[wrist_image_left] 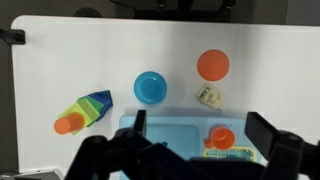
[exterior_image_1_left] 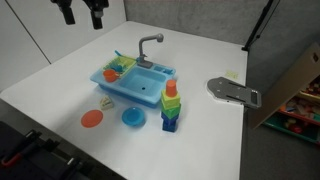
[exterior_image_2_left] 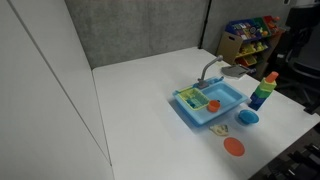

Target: Remove the orange measuring cup and stack it on top of the light green block

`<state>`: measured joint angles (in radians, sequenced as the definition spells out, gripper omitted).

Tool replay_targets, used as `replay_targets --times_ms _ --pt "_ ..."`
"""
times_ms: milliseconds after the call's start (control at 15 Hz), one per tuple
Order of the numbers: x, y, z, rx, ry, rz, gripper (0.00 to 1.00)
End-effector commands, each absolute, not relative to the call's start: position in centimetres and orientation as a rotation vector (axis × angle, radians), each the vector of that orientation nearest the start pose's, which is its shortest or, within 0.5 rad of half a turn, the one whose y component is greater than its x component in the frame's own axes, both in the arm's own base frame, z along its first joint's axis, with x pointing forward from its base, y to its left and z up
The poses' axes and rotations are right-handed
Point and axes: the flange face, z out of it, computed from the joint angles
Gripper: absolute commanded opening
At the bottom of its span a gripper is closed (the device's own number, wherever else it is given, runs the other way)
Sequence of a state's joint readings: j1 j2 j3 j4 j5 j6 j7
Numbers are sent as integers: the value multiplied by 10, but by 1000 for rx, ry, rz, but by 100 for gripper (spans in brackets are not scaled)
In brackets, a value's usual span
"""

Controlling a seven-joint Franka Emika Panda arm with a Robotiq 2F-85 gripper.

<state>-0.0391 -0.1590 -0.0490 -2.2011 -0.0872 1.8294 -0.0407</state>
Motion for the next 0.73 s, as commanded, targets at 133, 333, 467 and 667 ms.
replay_targets --times_ms 133,333,467,667 --pt "439 -48 528 -3159 79 208 100" --pt "432 -47 556 -3160 85 161 100" --pt "430 -48 557 -3143 57 176 100" --pt "430 -47 552 -3164 59 164 100"
